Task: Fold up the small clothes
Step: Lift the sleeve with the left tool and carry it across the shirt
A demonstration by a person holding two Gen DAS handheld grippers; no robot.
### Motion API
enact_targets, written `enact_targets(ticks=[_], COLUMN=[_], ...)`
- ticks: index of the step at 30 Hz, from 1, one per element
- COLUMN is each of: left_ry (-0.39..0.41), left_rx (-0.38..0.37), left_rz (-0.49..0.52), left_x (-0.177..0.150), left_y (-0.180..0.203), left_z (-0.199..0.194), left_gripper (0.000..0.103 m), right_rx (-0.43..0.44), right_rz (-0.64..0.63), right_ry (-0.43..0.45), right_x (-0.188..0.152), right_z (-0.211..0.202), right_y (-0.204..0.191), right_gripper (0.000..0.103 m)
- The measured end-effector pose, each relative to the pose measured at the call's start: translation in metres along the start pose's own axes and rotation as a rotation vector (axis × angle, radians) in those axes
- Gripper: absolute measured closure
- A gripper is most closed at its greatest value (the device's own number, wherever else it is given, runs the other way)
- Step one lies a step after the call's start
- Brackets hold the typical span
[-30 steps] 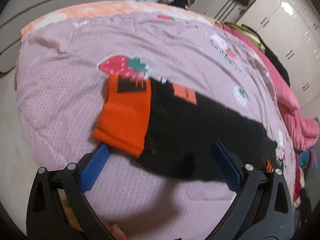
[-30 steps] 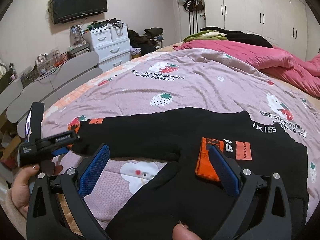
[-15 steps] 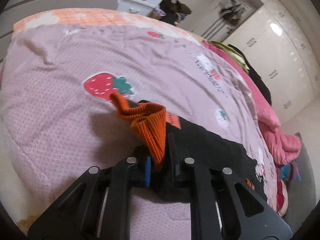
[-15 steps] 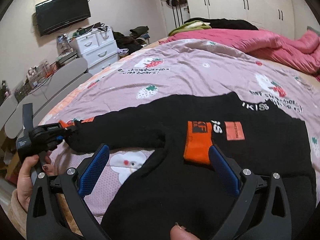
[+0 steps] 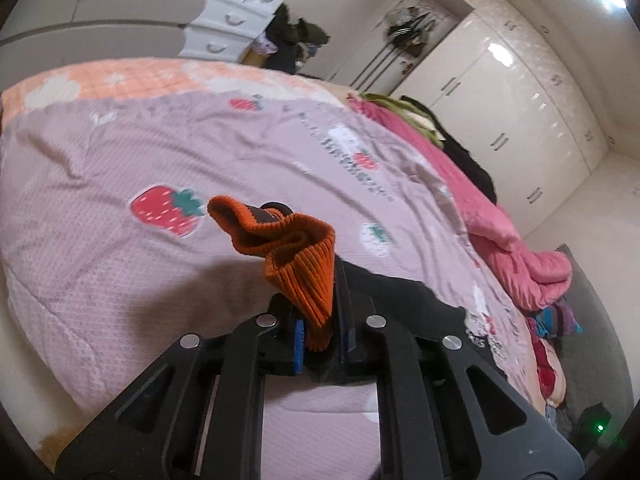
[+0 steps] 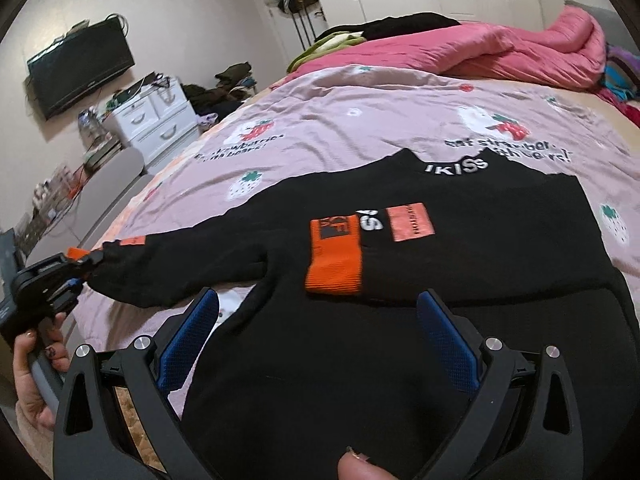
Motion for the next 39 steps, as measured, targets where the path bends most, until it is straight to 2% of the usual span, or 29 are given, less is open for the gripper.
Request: enact_targets(ticks=[11,17,23,39], left_ry=[0.006,-0.008,-0.032,-0.096], left_rx=[-0.057,-0.083,-0.104,-0.145], left_rz=[0.079,0.127,0.174,0.277], left_x=[-0.007,-0.015,-0.028,-0.071], left_y=[0.058,0.087,0.111,0.173], left_z=[-0.007,-0.002,0.004,0.026], left_gripper=[0.098,0.098,0.098,0.099], right_rx=[-0.009,-0.081,-0.111,-0.197], right_rz=[0.032,0.019,0.046,-0.005], right_ry=[0.041,0.039,0.038,0.092], right_x=[0.003,0.002,0.002,0.039], right_z=[-0.022,-0.029,-0.038,-0.060], right_y=[0.026,0.043,0.071,0.127], right_gripper=[0.004,0.004,0.004,0.004])
Point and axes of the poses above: each gripper's, at about its wrist camera, not at the fingertips, and z roughly the way its jaws point, y to its right, x to its top, the point moved 6 cm from there along z, roughly the way its jaws point, and after that the axes turned 8 degrees about -z, right-handed, at the moved point
